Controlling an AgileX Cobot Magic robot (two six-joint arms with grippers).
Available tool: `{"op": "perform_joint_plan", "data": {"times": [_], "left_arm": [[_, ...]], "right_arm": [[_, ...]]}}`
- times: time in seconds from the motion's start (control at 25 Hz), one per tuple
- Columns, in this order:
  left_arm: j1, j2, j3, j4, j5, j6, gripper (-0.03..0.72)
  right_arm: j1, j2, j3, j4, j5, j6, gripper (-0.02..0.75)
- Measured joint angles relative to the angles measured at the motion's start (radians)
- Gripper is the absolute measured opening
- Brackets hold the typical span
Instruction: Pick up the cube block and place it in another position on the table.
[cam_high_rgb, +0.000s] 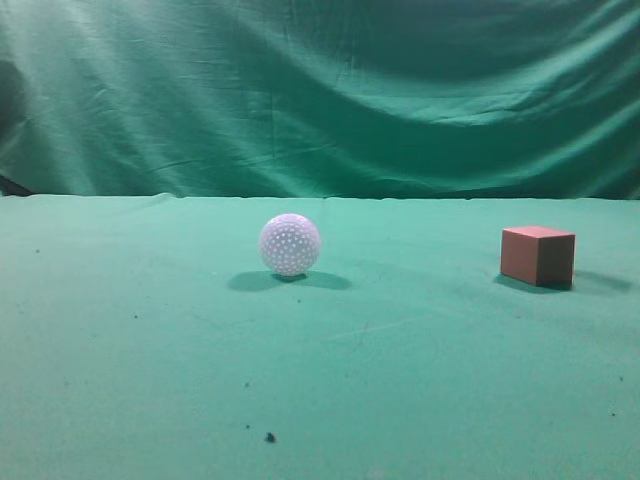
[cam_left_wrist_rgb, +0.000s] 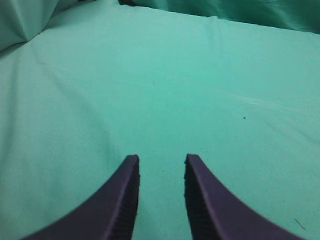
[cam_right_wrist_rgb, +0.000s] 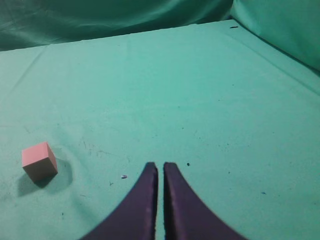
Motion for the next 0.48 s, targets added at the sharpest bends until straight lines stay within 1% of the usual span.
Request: {"op": "perform_joint_plan", "data": {"times": [0.48], "left_arm": [[0.000, 0.000, 0.000, 0.000, 0.000, 0.000, 0.262]], "right_arm": [[0.000, 0.000, 0.000, 0.000, 0.000, 0.000, 0.000]]}}
